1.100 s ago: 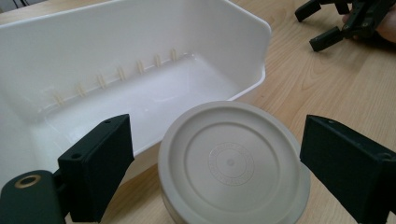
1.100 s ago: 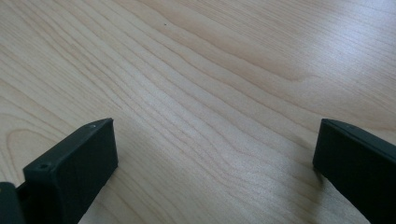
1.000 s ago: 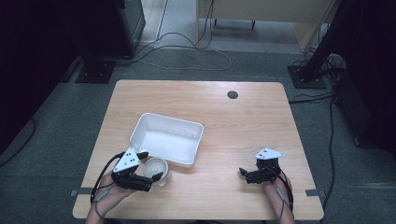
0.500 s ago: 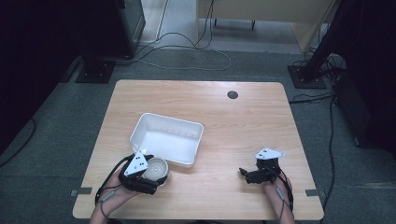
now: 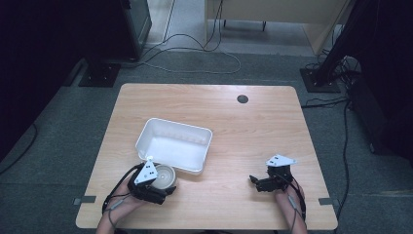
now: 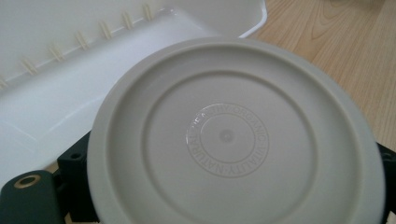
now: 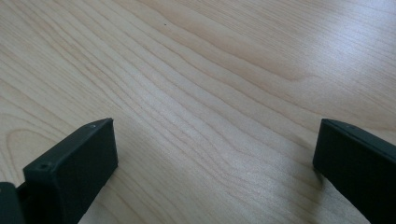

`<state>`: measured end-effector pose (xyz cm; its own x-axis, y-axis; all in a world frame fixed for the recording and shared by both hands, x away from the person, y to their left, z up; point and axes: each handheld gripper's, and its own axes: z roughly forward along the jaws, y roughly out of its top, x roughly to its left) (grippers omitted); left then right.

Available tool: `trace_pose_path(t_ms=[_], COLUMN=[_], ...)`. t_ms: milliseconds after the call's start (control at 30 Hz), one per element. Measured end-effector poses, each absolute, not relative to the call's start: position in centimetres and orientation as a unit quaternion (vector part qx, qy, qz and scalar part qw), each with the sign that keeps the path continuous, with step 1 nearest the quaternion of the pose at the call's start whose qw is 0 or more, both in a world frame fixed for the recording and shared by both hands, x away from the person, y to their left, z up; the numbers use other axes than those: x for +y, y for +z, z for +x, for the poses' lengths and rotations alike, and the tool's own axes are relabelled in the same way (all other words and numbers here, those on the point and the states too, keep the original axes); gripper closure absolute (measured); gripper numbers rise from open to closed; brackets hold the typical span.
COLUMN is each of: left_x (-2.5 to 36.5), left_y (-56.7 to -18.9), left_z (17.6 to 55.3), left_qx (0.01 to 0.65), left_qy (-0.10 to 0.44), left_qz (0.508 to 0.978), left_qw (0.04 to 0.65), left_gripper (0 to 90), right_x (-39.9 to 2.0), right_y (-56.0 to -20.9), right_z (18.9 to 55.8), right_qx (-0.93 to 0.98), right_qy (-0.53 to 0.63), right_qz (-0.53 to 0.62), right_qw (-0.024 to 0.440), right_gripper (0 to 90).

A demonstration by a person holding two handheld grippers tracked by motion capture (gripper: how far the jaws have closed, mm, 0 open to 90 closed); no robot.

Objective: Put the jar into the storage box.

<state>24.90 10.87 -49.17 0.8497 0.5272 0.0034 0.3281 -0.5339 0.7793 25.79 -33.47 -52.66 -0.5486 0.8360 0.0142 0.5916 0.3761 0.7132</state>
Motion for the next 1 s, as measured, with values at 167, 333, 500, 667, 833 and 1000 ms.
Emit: trace_pose_path(t_ms=[167, 333, 500, 667, 833, 1000], left_x=[10.9, 10.9, 10.8, 10.8, 10.7, 10.8], left_y=[-49.8, -50.3, -50.6, -50.6, -50.6, -50.6], left_z=[25.1, 25.2, 25.1, 25.1, 25.2, 25.2], left_qx=[0.243, 0.238, 0.238, 0.242, 0.245, 0.252], left_qy=[0.115, 0.114, 0.116, 0.116, 0.115, 0.121], left_qz=[0.871, 0.871, 0.87, 0.869, 0.868, 0.865], left_qw=[0.412, 0.415, 0.416, 0.416, 0.417, 0.417], left_gripper=[9.6, 9.5, 9.6, 9.7, 9.9, 9.9], right_x=[-33.5, -33.5, -33.5, -33.5, -33.5, -33.5], right_y=[-52.7, -52.7, -52.7, -52.7, -52.7, -52.7], right_z=[25.8, 25.8, 25.8, 25.8, 25.8, 25.8], right_qx=[0.81, 0.81, 0.81, 0.81, 0.81, 0.81], right_qy=[0.343, 0.343, 0.343, 0.343, 0.343, 0.343], right_qz=[0.44, 0.44, 0.44, 0.44, 0.44, 0.441], right_qw=[0.178, 0.178, 0.178, 0.178, 0.178, 0.178], right_gripper=[0.0, 0.0, 0.0, 0.0, 0.0, 0.0])
